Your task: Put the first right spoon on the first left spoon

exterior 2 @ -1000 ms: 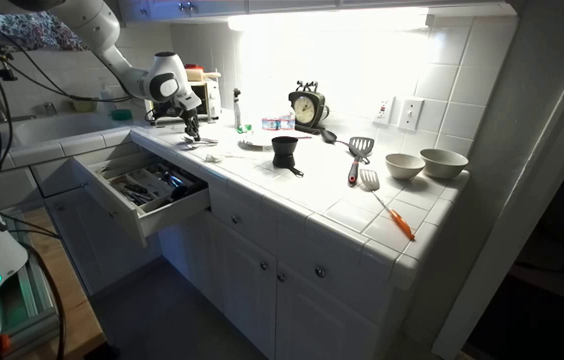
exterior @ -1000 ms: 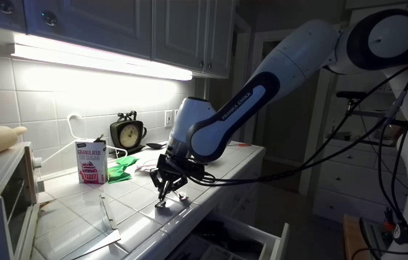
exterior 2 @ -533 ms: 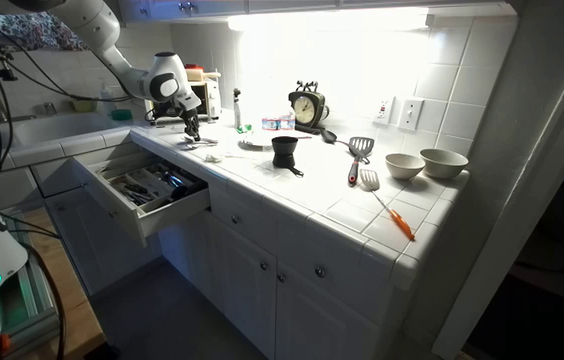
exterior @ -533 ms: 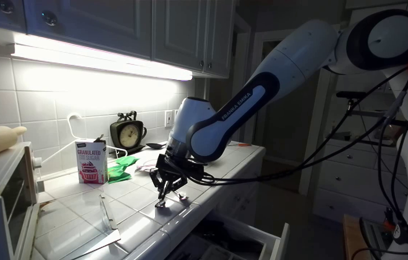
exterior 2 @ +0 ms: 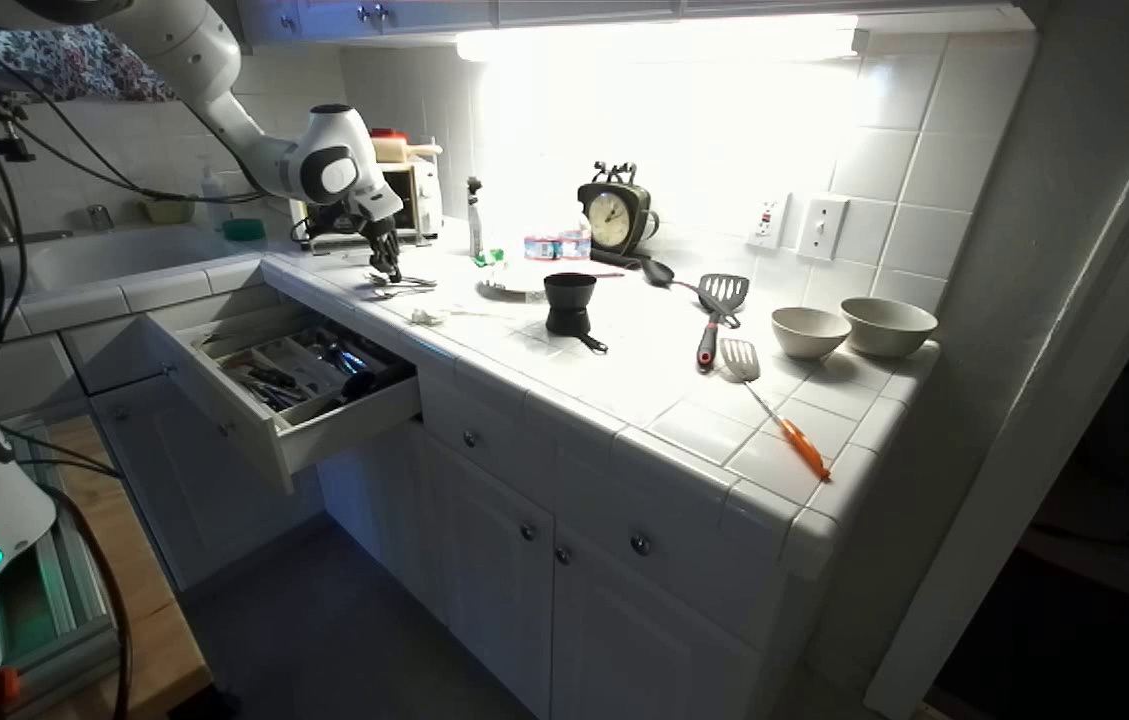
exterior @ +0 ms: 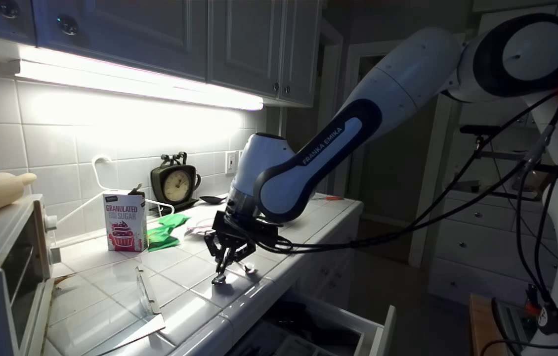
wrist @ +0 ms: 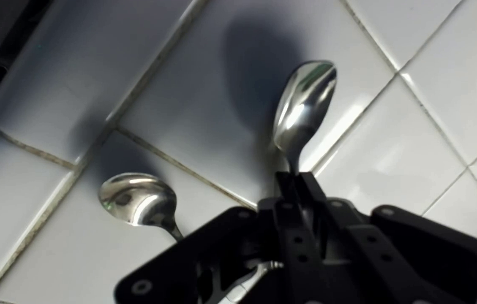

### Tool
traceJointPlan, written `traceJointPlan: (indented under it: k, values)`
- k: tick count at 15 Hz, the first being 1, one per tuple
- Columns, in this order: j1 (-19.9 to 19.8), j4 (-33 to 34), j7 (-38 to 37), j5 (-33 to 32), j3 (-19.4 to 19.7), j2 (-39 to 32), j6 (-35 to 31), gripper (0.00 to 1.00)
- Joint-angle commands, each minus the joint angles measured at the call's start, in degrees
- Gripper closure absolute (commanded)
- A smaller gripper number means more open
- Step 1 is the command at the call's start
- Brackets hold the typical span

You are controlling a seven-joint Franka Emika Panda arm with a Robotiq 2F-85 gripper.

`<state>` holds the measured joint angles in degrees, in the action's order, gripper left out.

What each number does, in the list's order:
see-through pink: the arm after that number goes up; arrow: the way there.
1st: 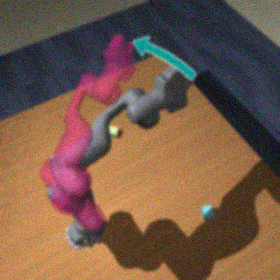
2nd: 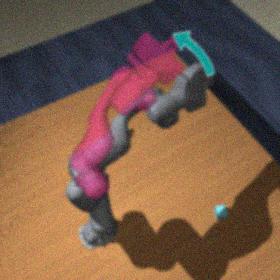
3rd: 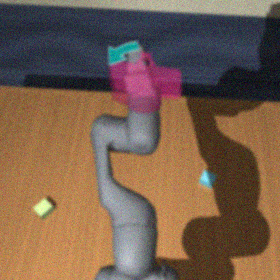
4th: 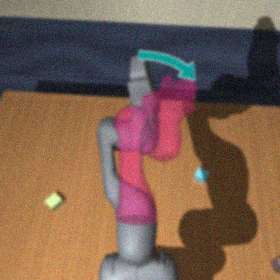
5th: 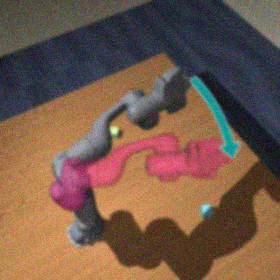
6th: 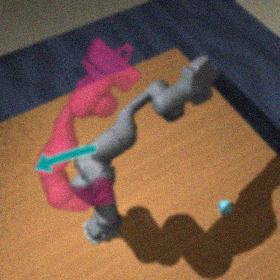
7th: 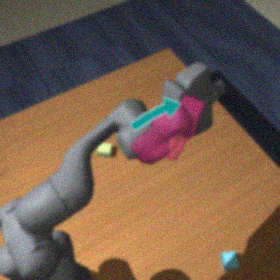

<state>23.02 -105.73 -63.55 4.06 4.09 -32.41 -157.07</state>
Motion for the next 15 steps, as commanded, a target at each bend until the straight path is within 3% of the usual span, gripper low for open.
traceJointPlan:
  k: [1,4,5,7,8,11,15]
  values:
    - [1.01,1.81,-2.81,-2.13,1.07,-1.13,1.70,0.62]
    - [1.06,1.98,-2.86,-2.18,1.11,-1.37,1.94,0.40]
    - [1.09,2.11,-2.91,-2.18,1.10,-1.38,1.96,0.41]
    - [1.04,2.10,-2.90,-2.16,1.02,-1.32,1.99,0.35]
    - [0.88,1.92,-2.67,-2.06,0.85,-1.12,1.96,0.13]
    - [0.18,1.14,-1.34,-1.69,0.01,0.22,2.93,0.02]
    - [-1.12,-0.23,2.44,-3.34,-1.02,4.42,9.16,0.00]
